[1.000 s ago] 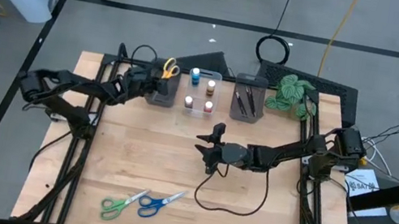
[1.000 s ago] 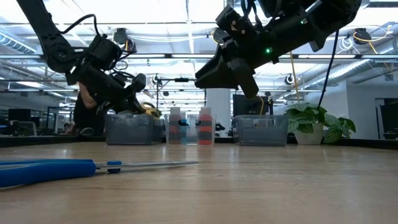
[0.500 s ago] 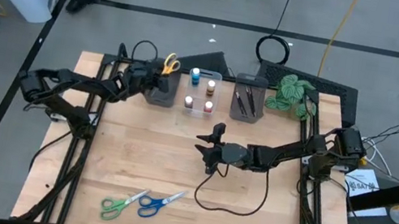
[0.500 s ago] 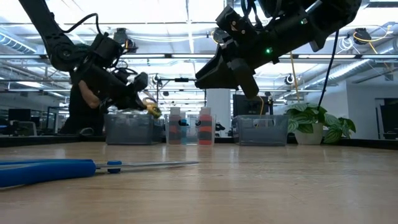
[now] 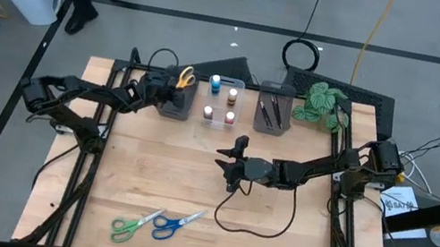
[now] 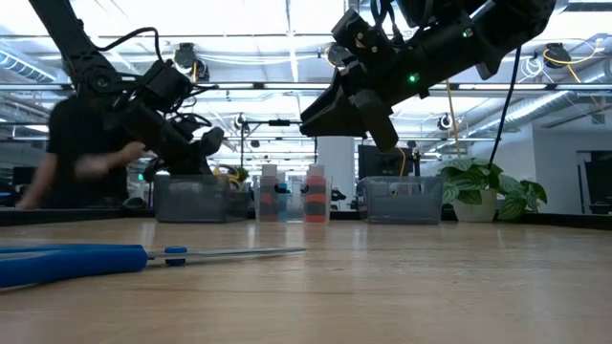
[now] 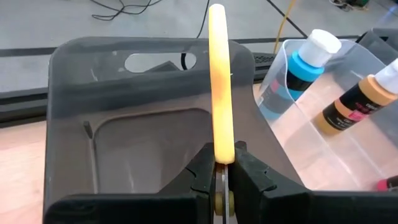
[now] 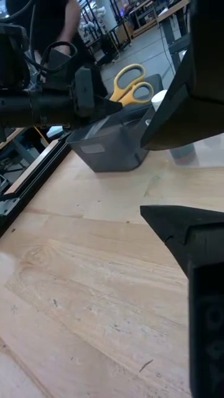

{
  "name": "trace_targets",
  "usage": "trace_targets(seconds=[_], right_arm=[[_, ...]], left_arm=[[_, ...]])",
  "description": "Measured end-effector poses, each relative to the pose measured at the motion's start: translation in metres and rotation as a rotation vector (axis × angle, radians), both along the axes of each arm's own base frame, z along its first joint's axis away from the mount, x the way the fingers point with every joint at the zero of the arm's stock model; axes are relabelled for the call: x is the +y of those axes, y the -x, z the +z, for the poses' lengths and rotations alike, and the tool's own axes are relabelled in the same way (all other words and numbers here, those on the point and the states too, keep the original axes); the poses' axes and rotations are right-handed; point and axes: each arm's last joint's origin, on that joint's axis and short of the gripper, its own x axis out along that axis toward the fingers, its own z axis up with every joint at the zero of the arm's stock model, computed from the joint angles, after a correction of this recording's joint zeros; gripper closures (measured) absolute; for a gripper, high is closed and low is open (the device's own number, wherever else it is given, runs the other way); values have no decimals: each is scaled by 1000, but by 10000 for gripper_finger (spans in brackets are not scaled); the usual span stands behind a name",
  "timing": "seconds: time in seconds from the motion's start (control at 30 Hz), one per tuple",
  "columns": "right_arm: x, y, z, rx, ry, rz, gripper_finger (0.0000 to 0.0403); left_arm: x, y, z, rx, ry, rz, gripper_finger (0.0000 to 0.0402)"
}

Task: Pick & Place Paint Supplies
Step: Put the yellow scissors into the left black bin

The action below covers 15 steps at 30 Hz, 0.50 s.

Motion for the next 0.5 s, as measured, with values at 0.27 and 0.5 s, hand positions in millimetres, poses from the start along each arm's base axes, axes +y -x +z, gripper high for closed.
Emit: trace_targets(seconds=[0.27,0.5], right_arm=[[0,0,0,0,0,0,264],[0,0,0,0,0,0,264]], left_arm=[[-3,-1,-2,22,6,-20,365],[-4,-1,-3,30,15,-19,293]])
